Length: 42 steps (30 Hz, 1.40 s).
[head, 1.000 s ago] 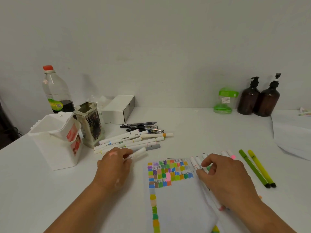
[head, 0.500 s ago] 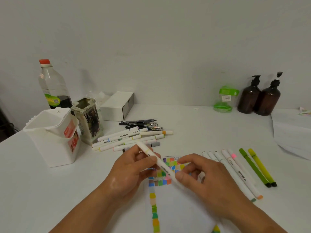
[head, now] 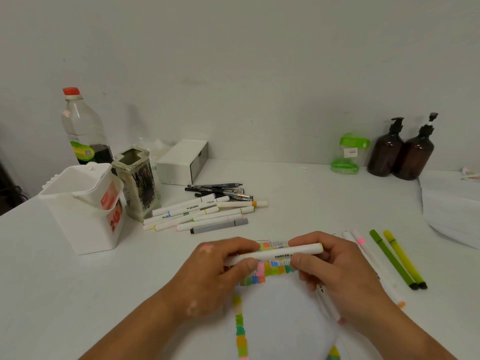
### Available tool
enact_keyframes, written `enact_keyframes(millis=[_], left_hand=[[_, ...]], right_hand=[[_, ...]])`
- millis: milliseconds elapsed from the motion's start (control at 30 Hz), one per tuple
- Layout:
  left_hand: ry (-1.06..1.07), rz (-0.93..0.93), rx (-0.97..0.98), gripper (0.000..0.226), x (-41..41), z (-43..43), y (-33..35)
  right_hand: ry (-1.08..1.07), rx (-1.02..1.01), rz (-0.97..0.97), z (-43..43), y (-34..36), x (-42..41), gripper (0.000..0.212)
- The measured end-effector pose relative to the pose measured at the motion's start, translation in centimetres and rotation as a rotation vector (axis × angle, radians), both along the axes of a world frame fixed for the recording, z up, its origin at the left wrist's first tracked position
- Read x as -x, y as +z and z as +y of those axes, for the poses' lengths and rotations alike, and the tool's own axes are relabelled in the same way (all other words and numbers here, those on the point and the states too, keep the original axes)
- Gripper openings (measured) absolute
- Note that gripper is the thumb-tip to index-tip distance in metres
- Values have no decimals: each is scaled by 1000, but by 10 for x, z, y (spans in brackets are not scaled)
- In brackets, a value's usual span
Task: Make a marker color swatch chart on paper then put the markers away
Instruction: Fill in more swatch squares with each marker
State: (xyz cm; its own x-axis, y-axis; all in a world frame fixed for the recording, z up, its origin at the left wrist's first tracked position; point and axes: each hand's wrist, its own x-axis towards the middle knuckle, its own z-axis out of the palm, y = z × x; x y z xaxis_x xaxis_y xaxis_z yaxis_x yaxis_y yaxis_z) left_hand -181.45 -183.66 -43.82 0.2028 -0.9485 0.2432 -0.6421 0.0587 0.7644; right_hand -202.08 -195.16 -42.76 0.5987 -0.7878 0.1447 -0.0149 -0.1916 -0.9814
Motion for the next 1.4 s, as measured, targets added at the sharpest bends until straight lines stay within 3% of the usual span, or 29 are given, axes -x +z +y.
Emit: enact_keyframes(millis=[200,467,533,633,700,867,967,1100,1400], left_hand=[[-129,-171,-24,25,8,1,2],[-153,-217,25,25,13,-3,1],[-91,-242,-28,40,8,-3,-3],[-4,-418,-173,83,6,-6,-10],[-3,-471,-229,91,7,-8,-15],[-12,-459,-324,87,2,-10,-14],[-29,-440,-363,85,-2,-7,-11],[-31,-449,-374,84,-3,-4,-10],[-42,-462,-379,84,-1,-4,-7]], right_hand=[[105,-139,-113,8,-2,-7,15],[208,-224,-138,20,-14,-19,33],[159,-256,-168,20,-15,-20,33],[47,-315,-187,18,-18,-22,16],[18,-330,-198,16,-20,-22,16],[-67,-158,-44,15,-21,-20,20],[-91,-71,89,14,-21,-19,3],[-65,29,237,15,-20,-18,16],[-68,88,324,17,-18,-19,14]])
